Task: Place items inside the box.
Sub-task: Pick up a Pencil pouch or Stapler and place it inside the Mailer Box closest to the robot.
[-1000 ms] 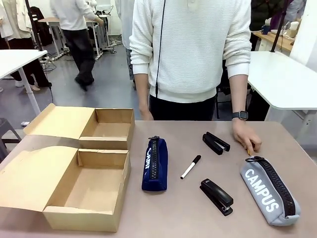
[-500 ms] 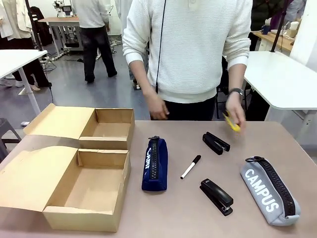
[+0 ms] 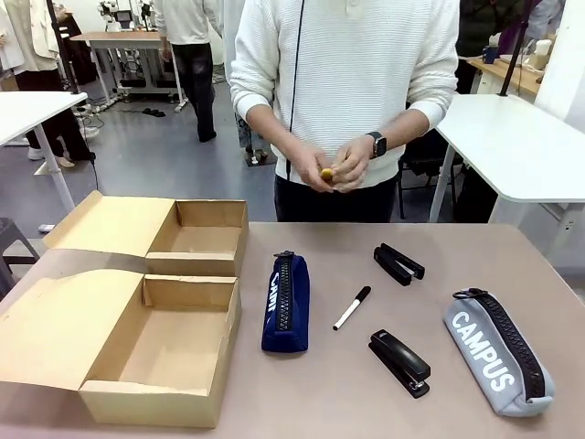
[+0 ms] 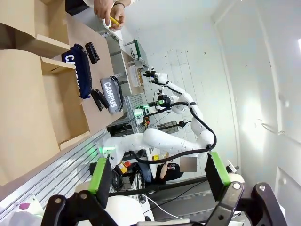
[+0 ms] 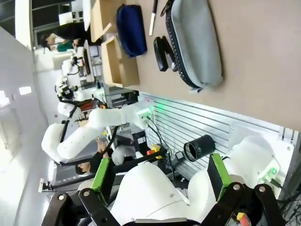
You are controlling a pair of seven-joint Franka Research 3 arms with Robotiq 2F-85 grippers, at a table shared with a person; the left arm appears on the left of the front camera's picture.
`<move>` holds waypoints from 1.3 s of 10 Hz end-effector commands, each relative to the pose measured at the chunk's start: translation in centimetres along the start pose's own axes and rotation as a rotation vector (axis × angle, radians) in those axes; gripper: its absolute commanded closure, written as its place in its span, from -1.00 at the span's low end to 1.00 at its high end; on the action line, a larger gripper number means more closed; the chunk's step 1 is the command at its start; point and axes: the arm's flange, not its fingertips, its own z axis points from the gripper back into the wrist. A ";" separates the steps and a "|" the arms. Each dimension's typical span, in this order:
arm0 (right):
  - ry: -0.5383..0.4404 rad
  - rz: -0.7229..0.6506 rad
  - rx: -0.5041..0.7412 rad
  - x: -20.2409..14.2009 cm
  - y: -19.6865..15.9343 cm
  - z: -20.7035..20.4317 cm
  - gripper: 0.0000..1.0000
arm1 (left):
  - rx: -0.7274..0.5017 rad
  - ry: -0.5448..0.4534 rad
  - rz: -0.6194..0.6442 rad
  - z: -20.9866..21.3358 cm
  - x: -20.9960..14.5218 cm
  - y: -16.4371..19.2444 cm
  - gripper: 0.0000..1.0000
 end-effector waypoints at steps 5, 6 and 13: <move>0.123 0.179 -0.270 -0.8 9.6 -10.1 -1.00 | -0.014 -0.001 -0.022 0.1 0.2 -0.3 -1.00; 0.185 0.243 -0.352 -2.2 11.7 -13.1 -1.00 | -0.014 -0.001 -0.022 0.1 0.2 -0.3 -1.00; 0.299 0.260 -0.536 -2.6 13.0 -16.3 -1.00 | -0.014 -0.001 -0.022 0.1 0.2 -0.3 -1.00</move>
